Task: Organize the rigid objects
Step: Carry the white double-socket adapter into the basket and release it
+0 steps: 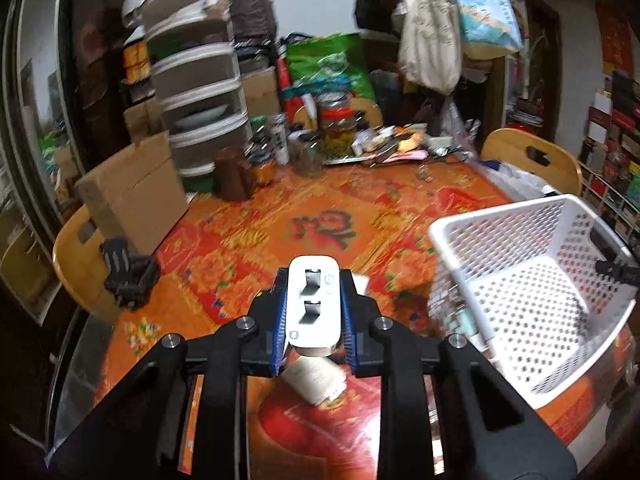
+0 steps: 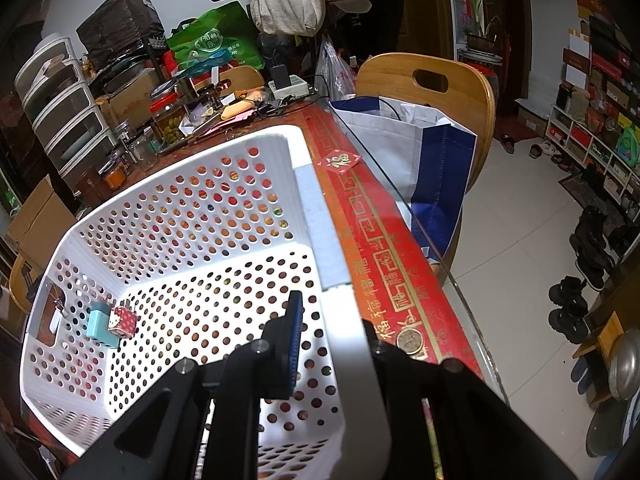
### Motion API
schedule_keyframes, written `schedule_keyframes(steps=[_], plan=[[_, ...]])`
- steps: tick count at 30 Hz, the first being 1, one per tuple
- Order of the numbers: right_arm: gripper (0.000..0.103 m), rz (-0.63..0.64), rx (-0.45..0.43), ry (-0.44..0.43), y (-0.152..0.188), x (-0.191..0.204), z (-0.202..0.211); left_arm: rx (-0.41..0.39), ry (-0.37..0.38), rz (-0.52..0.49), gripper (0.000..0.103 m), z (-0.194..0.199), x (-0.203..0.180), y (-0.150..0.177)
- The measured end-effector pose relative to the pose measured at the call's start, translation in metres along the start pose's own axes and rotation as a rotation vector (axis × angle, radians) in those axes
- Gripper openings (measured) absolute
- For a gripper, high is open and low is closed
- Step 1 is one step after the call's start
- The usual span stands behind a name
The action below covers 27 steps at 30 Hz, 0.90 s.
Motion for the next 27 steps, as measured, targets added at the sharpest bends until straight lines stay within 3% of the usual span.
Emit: schedule_keyframes(steps=[5,9,13,18,24,27], plan=[[0.014,-0.002,0.001,0.000,0.001,0.000,0.000,-0.026,0.017,-0.056,0.021,0.005,-0.036,-0.032],[0.014,0.001,0.000,-0.003,0.001,0.001,0.000,0.019,0.031,-0.113,0.021,-0.009,-0.071,-0.050],[0.014,-0.002,-0.002,-0.007,0.001,0.001,0.000,0.146,0.110,-0.214,0.021,-0.040,-0.125,-0.046],[0.015,-0.007,-0.005,-0.018,0.000,0.001,-0.001,0.399,0.311,-0.251,0.021,-0.087,-0.184,-0.028],[0.015,-0.015,0.000,-0.022,0.000,0.000,-0.002,0.539,0.284,-0.310,0.015,-0.125,-0.219,-0.019],[0.015,-0.018,-0.001,-0.026,0.000,0.000,-0.003,0.542,0.257,-0.336,0.015,-0.130,-0.227,-0.018]])
Point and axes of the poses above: each gripper's, at about its wrist camera, not at the fingertips, and z roughly against the way its jaws point, x to its left, y to its underside, the point moved 3 cm from there along -z, roughly the way its jaws point, and after that the axes turned 4 degrees about -x, right-handed, at the moved point
